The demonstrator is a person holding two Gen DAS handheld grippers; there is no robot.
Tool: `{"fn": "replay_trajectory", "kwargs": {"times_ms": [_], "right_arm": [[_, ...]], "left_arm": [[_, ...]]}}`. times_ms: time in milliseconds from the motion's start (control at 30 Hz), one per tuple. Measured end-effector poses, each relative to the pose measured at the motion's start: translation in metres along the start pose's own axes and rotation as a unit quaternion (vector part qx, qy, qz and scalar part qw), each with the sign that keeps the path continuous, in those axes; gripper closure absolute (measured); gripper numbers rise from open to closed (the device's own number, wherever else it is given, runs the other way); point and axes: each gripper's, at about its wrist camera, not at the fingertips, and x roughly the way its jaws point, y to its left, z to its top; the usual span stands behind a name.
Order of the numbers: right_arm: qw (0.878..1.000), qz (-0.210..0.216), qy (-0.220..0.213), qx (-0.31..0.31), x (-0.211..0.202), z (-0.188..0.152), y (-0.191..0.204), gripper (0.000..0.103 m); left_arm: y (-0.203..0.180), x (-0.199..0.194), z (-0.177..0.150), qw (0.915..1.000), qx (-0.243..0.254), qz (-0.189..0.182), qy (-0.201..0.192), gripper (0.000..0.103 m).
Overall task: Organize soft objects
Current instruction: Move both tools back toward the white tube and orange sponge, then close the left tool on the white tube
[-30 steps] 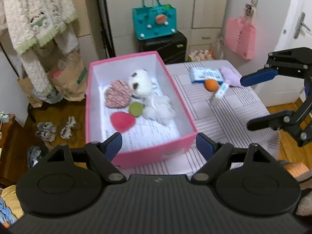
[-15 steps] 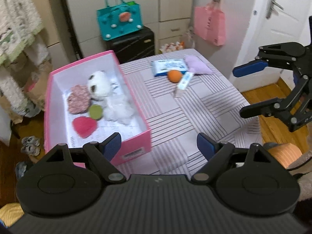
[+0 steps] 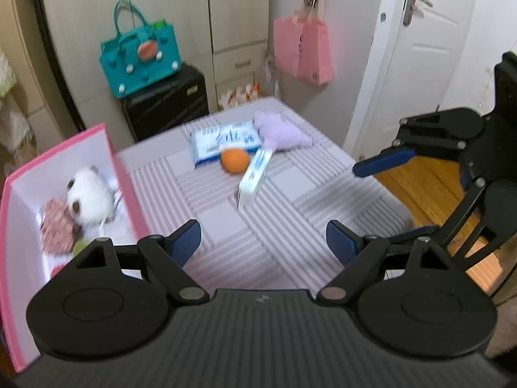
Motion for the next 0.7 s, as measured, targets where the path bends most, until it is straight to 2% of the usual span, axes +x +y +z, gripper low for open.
{"fn": "replay_trajectory", "kwargs": {"times_ms": [167,300,400,500,633,700], "right_arm": [[0.999,-0.01,-0.025,0.047,0.026,-0.025,-0.031,0.027],[0.997,-0.025,-0.058,0.044,0.04,-0.044,-0.047,0.027],[0.997,-0.037,-0.054,0.049,0.05,-0.054,-0.056,0.027],[0.997,-0.047,-0.049,0.042,0.056,-0.062,-0.063,0.027],[0.997,-0.064,-0.04,0.033,0.063,-0.066,-0.075,0.025],[0.996,-0.074,-0.041,0.027,0.065,-0.067,-0.082,0.024]], "left_arm": [[-0.001,0.029,-0.002,0.9993,-0.019,-0.004,-0.031,0.019],[-0.003,0.051,-0.006,0.9976,-0.037,-0.007,-0.058,0.021],[-0.007,0.071,-0.007,0.9972,-0.043,-0.006,-0.061,0.023],[-0.011,0.091,-0.005,0.9966,-0.039,0.014,-0.071,0.025],[-0.005,0.114,0.001,0.9952,-0.062,0.025,-0.071,0.033],[-0.005,0.124,0.002,0.9945,-0.06,0.047,-0.073,0.039]]}}
